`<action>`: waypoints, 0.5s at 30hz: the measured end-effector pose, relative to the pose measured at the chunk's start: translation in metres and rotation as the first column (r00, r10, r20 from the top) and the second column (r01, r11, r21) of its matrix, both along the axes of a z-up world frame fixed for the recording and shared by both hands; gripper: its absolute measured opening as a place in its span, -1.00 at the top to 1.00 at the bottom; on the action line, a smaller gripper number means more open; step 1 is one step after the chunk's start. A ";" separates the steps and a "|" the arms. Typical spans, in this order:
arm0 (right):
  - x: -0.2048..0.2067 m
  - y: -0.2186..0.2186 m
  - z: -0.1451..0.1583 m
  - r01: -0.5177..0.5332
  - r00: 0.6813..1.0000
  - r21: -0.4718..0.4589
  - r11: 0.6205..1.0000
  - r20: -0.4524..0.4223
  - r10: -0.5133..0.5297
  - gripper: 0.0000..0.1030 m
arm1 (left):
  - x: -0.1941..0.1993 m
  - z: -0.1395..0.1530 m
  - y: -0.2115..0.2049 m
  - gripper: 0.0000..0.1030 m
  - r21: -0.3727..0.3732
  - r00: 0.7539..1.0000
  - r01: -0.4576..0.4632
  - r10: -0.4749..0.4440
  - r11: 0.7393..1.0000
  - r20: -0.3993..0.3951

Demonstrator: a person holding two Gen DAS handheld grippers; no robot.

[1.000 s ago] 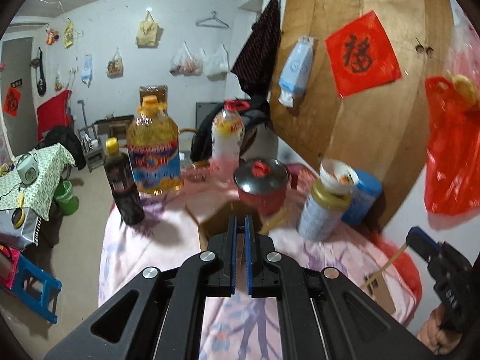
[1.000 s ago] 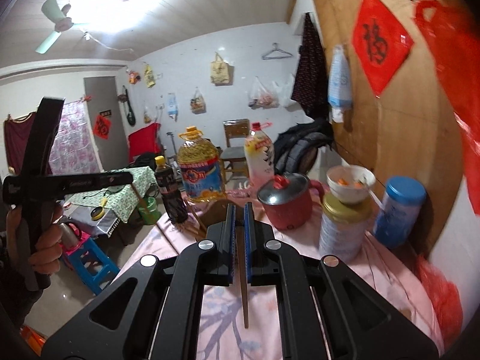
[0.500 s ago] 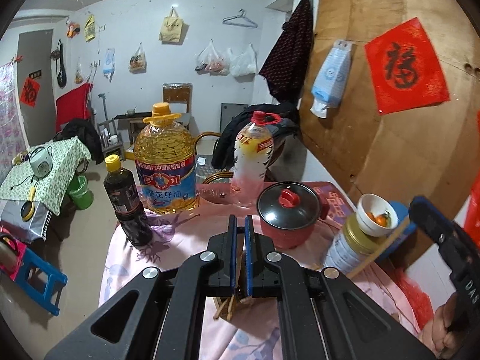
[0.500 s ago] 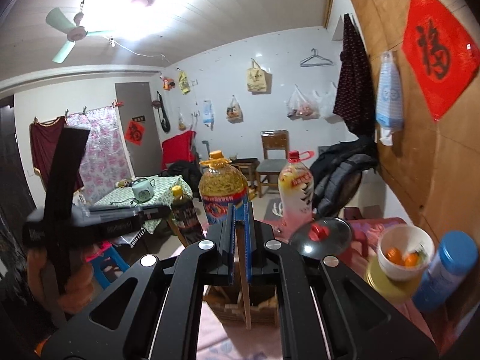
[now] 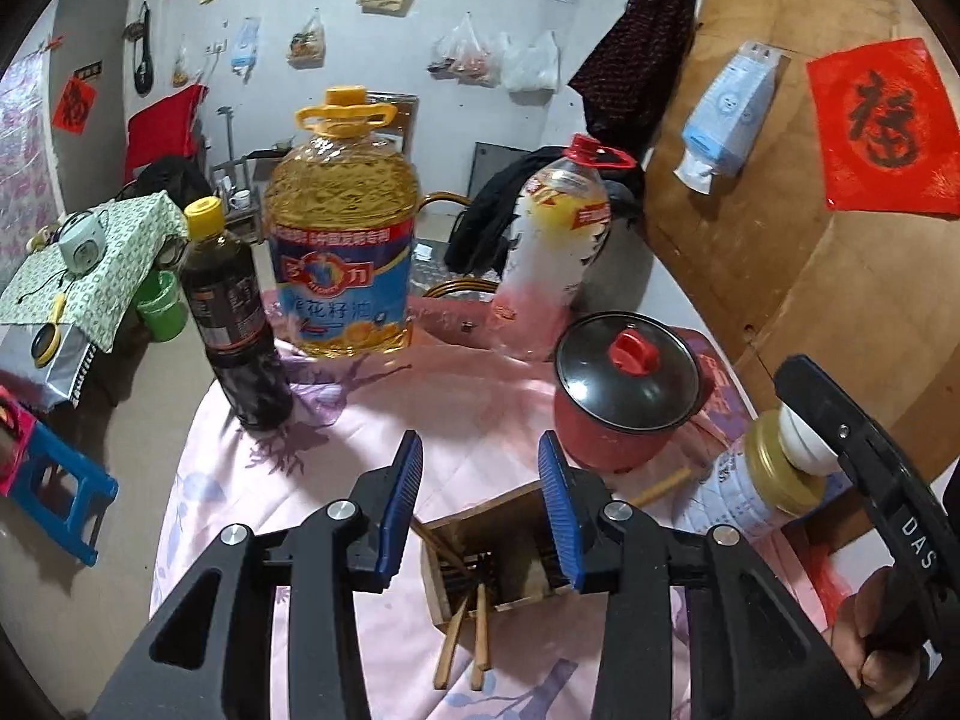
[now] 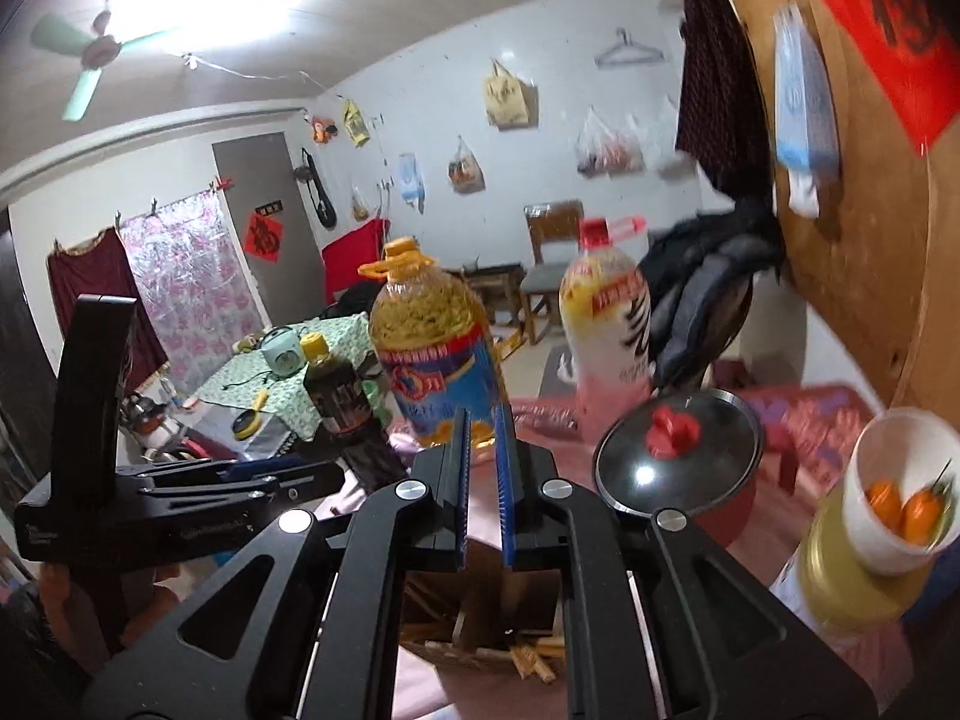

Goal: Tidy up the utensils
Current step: 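Lower both chopsticks into the holder and open both tools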

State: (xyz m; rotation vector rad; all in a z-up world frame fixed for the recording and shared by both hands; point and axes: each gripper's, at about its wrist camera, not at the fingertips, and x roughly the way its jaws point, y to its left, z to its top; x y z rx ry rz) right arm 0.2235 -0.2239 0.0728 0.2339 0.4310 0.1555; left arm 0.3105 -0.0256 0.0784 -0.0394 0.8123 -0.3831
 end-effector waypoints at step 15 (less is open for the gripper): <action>-0.042 -0.010 0.008 -0.022 0.999 0.050 0.999 0.032 0.020 0.51 | -0.060 0.023 0.018 -0.10 0.057 0.991 -0.118 0.115 0.991 0.062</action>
